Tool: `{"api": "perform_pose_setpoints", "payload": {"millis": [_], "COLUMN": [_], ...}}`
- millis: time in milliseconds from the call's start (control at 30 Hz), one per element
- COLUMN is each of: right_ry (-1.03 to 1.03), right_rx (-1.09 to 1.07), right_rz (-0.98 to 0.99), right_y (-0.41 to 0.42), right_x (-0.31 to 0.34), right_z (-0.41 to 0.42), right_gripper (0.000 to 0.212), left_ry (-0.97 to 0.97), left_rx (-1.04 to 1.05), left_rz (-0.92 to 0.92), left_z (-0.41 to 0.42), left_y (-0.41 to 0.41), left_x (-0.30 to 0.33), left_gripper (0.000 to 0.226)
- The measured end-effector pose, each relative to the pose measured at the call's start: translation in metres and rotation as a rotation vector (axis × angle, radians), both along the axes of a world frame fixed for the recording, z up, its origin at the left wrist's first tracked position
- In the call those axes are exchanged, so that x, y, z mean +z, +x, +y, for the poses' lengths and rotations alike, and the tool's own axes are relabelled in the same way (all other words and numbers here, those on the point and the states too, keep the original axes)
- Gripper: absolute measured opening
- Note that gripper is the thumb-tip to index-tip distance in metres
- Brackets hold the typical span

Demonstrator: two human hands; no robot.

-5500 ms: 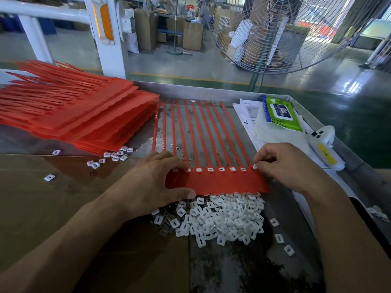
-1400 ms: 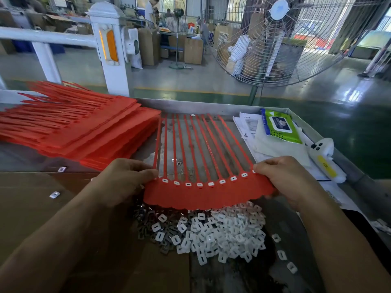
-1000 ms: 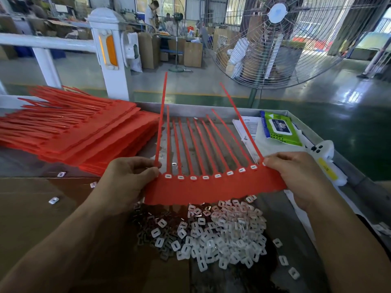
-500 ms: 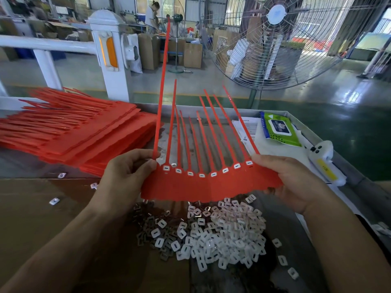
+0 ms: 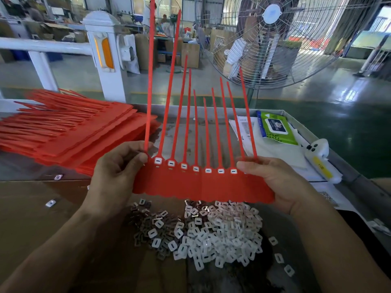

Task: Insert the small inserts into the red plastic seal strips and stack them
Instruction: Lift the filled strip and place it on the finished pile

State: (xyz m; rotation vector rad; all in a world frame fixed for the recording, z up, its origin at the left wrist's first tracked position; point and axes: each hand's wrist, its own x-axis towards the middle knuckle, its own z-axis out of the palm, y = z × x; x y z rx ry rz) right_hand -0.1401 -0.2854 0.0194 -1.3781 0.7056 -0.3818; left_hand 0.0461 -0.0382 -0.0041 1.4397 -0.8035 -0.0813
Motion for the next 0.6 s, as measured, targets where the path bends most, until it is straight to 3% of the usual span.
{"api": "perform_pose_setpoints", "payload": {"millis": [233,367,600], "right_ry": [-0.179,-0.216,-0.207], "right_rx": [-0.132,-0.24,-0.247], "right_rz": [-0.098,-0.127,-0.039], "right_y": [0.003,0.003,0.007], "right_x": [-0.003,-0.007,-0.012], "right_z": [-0.001,-0.008,-0.009], "right_gripper": [0.016,0.014,0.012], "left_ry": [-0.043,0.088,0.076], "left_rx": [-0.094,-0.14,-0.074], "left_rz": [0.03,-0.016,0.031], "left_z": [-0.004,-0.007,-0.012], "left_y": [0.002,0.006,0.001], "left_x": [-0.006,-0.013,-0.018], "left_gripper": [0.025,0.044,0.017]}}
